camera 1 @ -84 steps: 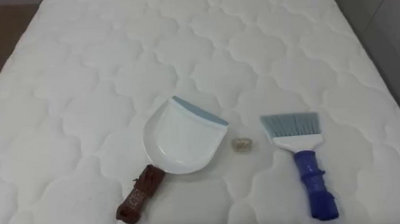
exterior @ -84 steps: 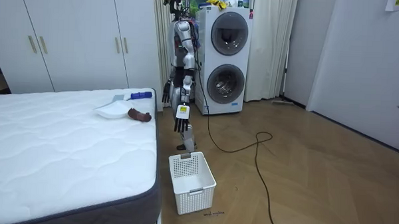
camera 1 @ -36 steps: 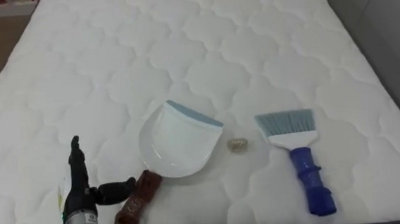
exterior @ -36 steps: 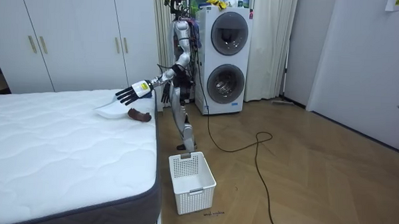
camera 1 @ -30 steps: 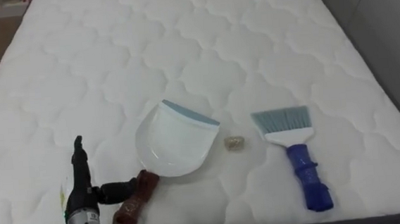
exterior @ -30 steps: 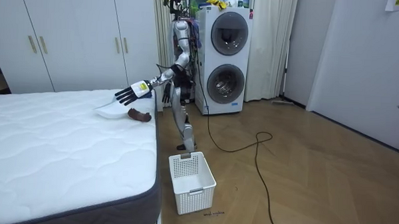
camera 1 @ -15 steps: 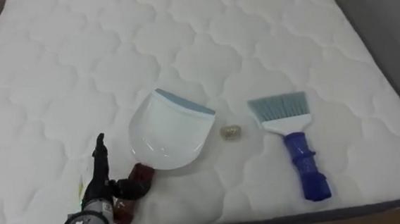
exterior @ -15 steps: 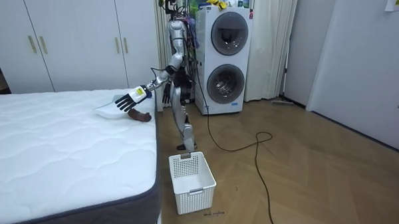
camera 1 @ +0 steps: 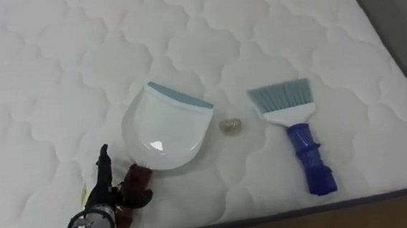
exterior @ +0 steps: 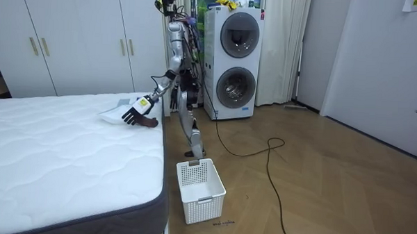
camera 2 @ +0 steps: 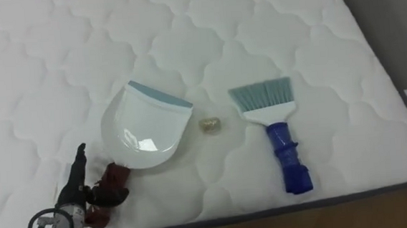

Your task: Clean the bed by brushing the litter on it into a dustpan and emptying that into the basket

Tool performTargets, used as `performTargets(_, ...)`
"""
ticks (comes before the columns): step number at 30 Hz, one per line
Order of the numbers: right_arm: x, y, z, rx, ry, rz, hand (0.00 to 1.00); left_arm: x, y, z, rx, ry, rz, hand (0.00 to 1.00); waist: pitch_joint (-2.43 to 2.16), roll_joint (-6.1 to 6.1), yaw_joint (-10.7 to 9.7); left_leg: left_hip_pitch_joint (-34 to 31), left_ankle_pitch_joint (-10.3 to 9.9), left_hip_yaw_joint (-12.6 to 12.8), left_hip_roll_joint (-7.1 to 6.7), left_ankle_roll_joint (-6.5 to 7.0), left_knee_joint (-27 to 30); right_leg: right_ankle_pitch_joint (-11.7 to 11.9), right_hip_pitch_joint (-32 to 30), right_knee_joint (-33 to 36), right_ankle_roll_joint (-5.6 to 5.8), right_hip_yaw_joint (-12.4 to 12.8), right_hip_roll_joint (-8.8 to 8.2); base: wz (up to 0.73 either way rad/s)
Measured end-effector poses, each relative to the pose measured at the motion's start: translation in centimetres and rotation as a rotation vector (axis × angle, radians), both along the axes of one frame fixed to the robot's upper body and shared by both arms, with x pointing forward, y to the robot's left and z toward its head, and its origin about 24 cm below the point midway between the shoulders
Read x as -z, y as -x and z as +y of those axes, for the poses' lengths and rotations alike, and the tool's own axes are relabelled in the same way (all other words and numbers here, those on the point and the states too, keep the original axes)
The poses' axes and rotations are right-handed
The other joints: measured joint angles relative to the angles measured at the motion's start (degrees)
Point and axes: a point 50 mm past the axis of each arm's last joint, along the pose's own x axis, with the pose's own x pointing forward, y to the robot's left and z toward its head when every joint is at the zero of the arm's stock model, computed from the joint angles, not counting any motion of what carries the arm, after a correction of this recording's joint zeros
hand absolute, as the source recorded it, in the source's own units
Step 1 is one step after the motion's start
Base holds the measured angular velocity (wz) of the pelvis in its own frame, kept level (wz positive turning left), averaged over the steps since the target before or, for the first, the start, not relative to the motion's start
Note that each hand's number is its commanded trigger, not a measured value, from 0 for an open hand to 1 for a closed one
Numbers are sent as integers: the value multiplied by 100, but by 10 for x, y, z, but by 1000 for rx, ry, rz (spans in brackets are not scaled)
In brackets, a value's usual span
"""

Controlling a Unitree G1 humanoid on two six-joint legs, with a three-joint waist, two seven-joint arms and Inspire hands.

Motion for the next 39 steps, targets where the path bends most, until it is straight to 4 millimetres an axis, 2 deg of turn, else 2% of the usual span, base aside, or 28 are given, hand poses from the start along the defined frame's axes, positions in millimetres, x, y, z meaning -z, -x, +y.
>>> performTargets(4, 0, 0, 1, 8, 0, 0, 0, 3, 2, -1, 4, 6, 19, 0, 3, -12, 16, 11, 0, -23, 8, 0, -69, 0, -76, 38, 0, -43, 6, -10)
performTargets(5, 0, -2, 1, 14, 2, -1, 0, 5, 4, 0, 0, 3, 35, 0, 8, -14, 31, 37, 14, -203, 67, 8, -89, -12, -257, 284, -8, -104, 21, -49)
performTargets(6, -1, -6, 2, 19, -1, -10, 0, 8, 7, 2, -3, 0, 59, 0, 47, 23, 108, 115, 27, -665, 184, 3, -160, -162, -596, 726, -88, -197, 118, -70)
performTargets(7, -1, -9, 3, 13, -1, -14, 0, 10, 8, 3, -4, 0, 73, 0, 64, 47, 175, 116, 26, -843, 233, 0, -154, -121, -742, 542, -189, -114, 243, -99)
performTargets(8, -2, -20, 10, -31, 1, -37, 0, 12, 11, 13, -26, -20, 96, 0, 32, -79, 178, -19, -8, -916, 255, -66, -32, 649, -924, -224, -384, -74, 369, -48)
performTargets(9, -3, -22, 9, -54, 16, -43, 0, 15, 14, 14, -46, -19, 123, 0, 55, 1, -14, -96, -49, -855, 299, -175, -5, 971, -938, -238, -443, -305, 367, -8)
performTargets(10, -3, -21, 9, -50, 19, -45, 0, 15, 13, 13, -50, -17, 126, 0, 56, 4, -61, -107, -21, -714, 304, -221, -36, 958, -922, -231, -453, -338, 348, 45)
performTargets(12, -1, -17, 8, -32, 19, -30, 0, 14, 8, 15, -51, -22, 124, 0, 63, -4, -119, -121, 41, -170, 349, -263, -92, 953, -886, -218, -447, -151, 337, 37)
performTargets(13, -2, -18, 9, -34, 18, -34, 0, 13, 6, 14, -49, -21, 120, 0, 62, -2, -122, -104, 53, -100, 366, -259, -137, 941, -889, -211, -427, -114, 346, 36)
performTargets(15, -1, -21, 13, -43, 5, -35, 0, 9, -2, 10, -22, -24, 100, 0, 80, -90, -62, -41, 78, -62, 311, -216, -223, 916, -890, -213, -391, -198, 374, 25)
performTargets(17, -1, -21, 13, -51, 3, -30, 0, 10, -2, 7, -7, -25, 106, 0, 76, -107, 30, -38, 87, -57, 281, -200, -222, 923, -883, -216, -383, -213, 363, 2)
performTargets(23, -1, -22, 14, -33, -14, -12, 0, 15, 5, 9, -21, -35, 162, 0, 75, -75, 53, -72, 108, 14, 259, -165, -219, 927, -895, -178, -383, -181, 330, 2)
performTargets(29, 0, -16, 10, 4, -27, 5, 0, 20, 10, 8, -30, -34, 206, 0, 20, 5, 56, -82, 110, 43, 261, -165, -143, 940, -894, -134, -393, -188, 327, 0)
performTargets(39, 0, -16, 12, 11, -31, 4, 0, 24, 14, 9, -31, -49, 239, 0, 21, -6, 49, -93, 113, 163, 261, -162, -81, 938, -912, -118, -392, -148, 305, -2)
